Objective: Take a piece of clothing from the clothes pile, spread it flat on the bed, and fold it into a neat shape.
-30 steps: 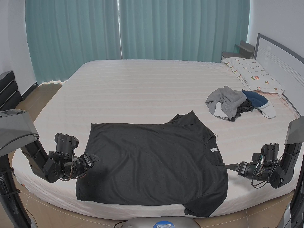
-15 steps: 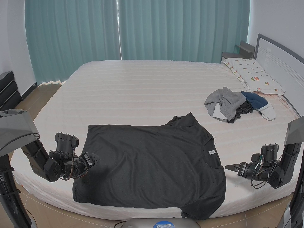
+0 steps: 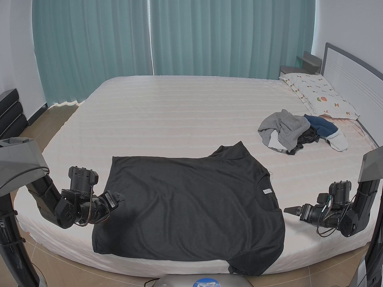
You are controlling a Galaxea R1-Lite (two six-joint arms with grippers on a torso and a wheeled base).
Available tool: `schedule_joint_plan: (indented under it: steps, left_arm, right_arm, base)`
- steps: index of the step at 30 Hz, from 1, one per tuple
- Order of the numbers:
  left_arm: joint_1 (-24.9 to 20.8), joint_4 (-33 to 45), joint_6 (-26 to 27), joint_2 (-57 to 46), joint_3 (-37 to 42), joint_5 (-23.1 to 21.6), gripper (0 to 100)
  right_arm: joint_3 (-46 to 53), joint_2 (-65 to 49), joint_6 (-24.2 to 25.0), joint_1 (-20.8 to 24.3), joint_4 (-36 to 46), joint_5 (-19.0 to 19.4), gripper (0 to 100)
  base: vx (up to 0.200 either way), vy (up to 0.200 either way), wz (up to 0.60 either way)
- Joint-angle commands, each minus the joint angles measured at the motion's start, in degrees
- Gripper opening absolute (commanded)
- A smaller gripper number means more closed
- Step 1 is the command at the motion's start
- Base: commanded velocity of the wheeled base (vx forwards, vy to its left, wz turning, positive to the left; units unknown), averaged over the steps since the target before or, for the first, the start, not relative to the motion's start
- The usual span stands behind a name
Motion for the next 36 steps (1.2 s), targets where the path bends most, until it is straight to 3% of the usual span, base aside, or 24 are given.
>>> schedule_joint_plan:
  steps: [1,11,15,22,28,36]
  left_arm:
    - [0.2,-0.2,0.0,0.3,-0.1,0.0,100]
    - [0.3,-0.4,-0.1,0.2,-0.1,-0.2,100]
    - [1.6,-0.3,-1.2,-0.2,-0.9,-0.2,100]
    - [1.8,-0.1,-2.0,0.4,-1.4,-0.8,100]
    - [1.3,-0.1,-3.3,1.9,-0.4,-6.9,100]
    - [1.2,-0.4,-4.5,4.8,-1.8,-7.2,100]
  right_arm:
    - [0.0,0.1,0.0,0.0,0.0,0.0,100]
    - [0.0,-0.3,0.2,0.0,0.0,0.1,100]
    - [-0.3,-1.2,3.2,0.7,-0.1,0.1,100]
    - [-1.6,-3.1,7.3,4.1,-0.3,-0.1,100]
    - [-11.7,0.0,8.4,6.8,0.8,-1.0,100]
    - [-29.2,6.1,8.8,6.9,9.6,-3.0,100]
  base:
    - [0.000,0.000,0.00]
    - [0.000,0.000,0.00]
    - [0.000,0.000,0.00]
    - [0.200,-0.171,0.00]
    - [0.067,0.000,0.00]
    - [0.000,0.000,0.00]
